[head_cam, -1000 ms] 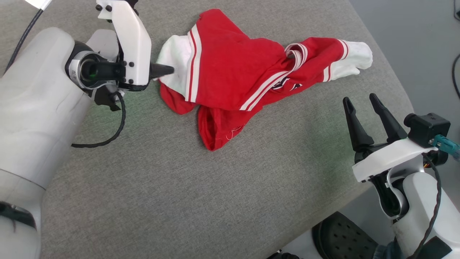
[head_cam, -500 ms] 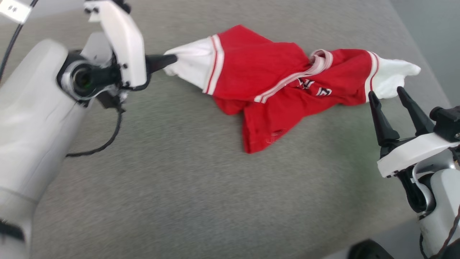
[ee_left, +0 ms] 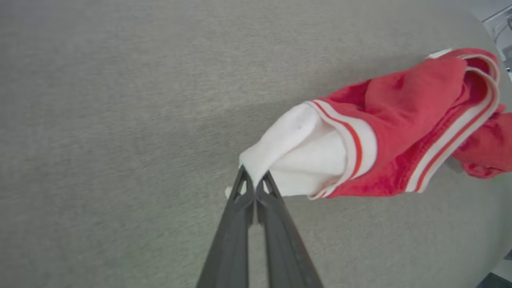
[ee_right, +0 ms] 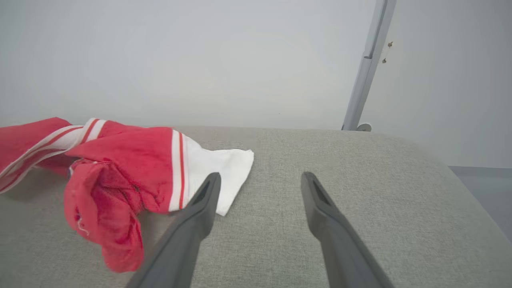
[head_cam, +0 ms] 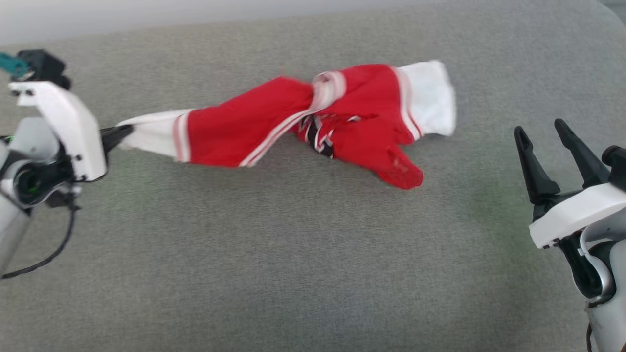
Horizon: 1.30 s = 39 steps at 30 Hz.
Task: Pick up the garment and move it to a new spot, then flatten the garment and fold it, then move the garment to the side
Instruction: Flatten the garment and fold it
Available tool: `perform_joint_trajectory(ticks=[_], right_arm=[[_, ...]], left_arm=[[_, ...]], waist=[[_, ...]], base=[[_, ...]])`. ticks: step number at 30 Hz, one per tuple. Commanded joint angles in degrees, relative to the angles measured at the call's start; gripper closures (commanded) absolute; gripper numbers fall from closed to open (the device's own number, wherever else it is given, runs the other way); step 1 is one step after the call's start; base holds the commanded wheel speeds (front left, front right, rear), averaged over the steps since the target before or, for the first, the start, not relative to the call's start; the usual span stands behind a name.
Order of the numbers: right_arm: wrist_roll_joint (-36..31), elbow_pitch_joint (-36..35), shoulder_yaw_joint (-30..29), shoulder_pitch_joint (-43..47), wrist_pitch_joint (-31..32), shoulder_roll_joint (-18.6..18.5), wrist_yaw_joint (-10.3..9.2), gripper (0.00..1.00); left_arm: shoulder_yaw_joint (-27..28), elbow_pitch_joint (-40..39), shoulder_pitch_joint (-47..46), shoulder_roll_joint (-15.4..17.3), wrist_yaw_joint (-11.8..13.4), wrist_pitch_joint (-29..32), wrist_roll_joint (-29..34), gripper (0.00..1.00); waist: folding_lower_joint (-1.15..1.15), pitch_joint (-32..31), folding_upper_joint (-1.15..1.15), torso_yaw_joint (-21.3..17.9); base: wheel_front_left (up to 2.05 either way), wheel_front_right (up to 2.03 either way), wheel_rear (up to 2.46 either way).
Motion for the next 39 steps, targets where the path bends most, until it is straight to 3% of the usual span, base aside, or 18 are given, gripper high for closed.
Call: perform_joint_trajectory(ticks=[1, 5, 15, 17, 18, 19, 20, 25, 28, 34, 37, 39], right_arm=[[-0.3, -0.5, -0.3, 0.7, 0.2, 0.1, -0.14, 0.00], [-0.3, -2.0, -0.9, 2.0, 1.3, 0.5, -0.14, 0.00], [-0.5, -4.3, -2.9, 3.6, 2.9, 0.9, -0.14, 0.00], [-0.6, -4.4, -3.0, 3.9, 3.1, 1.0, -0.14, 0.00], [-0.7, -4.5, -3.1, 4.0, 3.3, 1.0, -0.14, 0.00], [-0.7, -4.6, -3.2, 4.2, 3.4, 0.9, -0.14, 0.00], [-0.7, -4.6, -3.3, 4.3, 3.5, 0.9, -0.14, 0.00], [-1.0, -5.0, -3.5, 4.4, 4.1, 0.5, -0.14, 0.00], [-1.5, -4.9, -3.1, 4.8, 4.8, -0.4, -0.14, 0.00], [-2.2, -4.4, -1.9, 5.4, 6.1, -2.7, -0.14, 0.00], [-2.4, -4.0, -1.4, 5.4, 7.3, -4.3, -0.14, 0.00], [-2.1, -3.9, -1.0, 5.5, 8.2, -5.3, -0.14, 0.00]], left_arm=[[-0.3, 0.5, 0.7, 0.3, 0.1, -0.8, 0.8, 1.00], [-1.9, 3.4, 2.0, 1.4, 0.1, -4.5, 3.2, 1.00], [-2.6, 10.5, 3.0, -1.1, 0.1, -11.8, 3.7, 1.00], [-2.6, 11.1, 3.0, -1.6, 0.1, -13.0, 3.3, 0.66], [-2.6, 11.2, 3.1, -1.9, 0.1, -13.4, 3.1, 0.60], [-2.6, 11.2, 3.1, -2.0, 0.1, -14.1, 3.0, 0.39], [-2.8, 11.2, 3.1, -2.0, 0.1, -14.8, 3.0, 0.00], [-2.7, 10.9, 3.1, -1.9, 0.1, -19.7, 3.7, 0.00], [-2.8, 10.9, 3.9, -2.1, 0.1, -25.9, 5.4, 0.00], [-1.8, 11.3, 8.0, -6.0, 0.3, -40.5, 7.1, 0.00], [0.2, 11.0, 11.2, -8.7, 1.4, -42.9, 7.8, 0.00], [4.5, 8.6, 12.5, -10.0, 3.1, -43.2, 10.0, 0.00]], waist=[[0.00, -0.3, 0.00, 0.4], [0.00, -0.3, 0.00, 0.2], [0.00, 0.8, 0.00, -1.1], [0.00, 0.8, 0.00, -1.1], [0.00, 0.8, 0.00, -1.1], [0.00, 0.7, 0.00, -0.9], [0.00, 0.6, 0.00, -0.8], [0.00, 0.1, 0.00, 0.1], [0.00, -0.6, 0.00, 1.2], [0.00, -2.5, 0.00, 4.5], [0.00, -3.3, 0.00, 6.3], [0.00, -3.6, 0.00, 7.7]], base=[[0.00, 0.00, 0.00], [0.00, 0.00, 0.00], [0.00, 0.00, 0.00], [0.00, 0.00, 0.00], [0.00, 0.00, 0.00], [0.00, 0.00, 0.00], [0.00, 0.00, 0.00], [0.00, 0.00, 0.00], [0.00, 0.00, 0.00], [0.00, 0.00, 0.00], [0.00, 0.00, 0.00], [0.00, 0.00, 0.00]])
